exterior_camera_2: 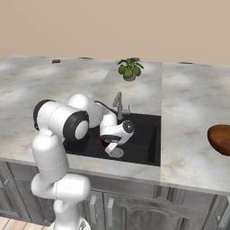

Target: Pick the mug and place it in the sink. Pick the bowl and place it in the open cabinet and then close the cabinet.

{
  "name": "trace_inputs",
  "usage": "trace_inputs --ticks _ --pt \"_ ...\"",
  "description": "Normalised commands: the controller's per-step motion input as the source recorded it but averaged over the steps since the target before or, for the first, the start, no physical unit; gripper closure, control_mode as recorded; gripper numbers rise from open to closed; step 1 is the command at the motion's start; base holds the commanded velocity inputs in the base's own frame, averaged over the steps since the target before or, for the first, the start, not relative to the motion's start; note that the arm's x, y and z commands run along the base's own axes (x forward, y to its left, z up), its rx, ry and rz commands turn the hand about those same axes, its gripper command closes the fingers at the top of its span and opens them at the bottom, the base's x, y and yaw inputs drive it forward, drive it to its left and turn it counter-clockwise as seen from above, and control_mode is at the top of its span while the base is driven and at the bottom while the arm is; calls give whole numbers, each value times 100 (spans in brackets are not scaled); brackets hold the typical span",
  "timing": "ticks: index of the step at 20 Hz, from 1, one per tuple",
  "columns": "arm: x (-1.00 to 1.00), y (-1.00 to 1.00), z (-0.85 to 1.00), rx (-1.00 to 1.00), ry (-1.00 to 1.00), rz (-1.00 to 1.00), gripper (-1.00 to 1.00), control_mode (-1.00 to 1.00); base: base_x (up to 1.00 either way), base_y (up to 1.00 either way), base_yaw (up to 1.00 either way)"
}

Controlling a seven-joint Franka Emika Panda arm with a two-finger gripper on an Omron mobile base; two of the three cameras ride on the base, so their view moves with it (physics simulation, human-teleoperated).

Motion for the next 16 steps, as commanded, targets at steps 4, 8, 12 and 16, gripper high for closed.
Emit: trace_inputs --ticks 4,8,12,16 --pt "0 0 -7 0 -14 0 100 -100 0 0 0" --pt "0 0 -3 0 -1 -5 100 -100 0 0 0" --pt "1 0 0 0 3 -10 100 -100 0 0 0" --pt "0 0 0 0 0 -9 100 -100 0 0 0"
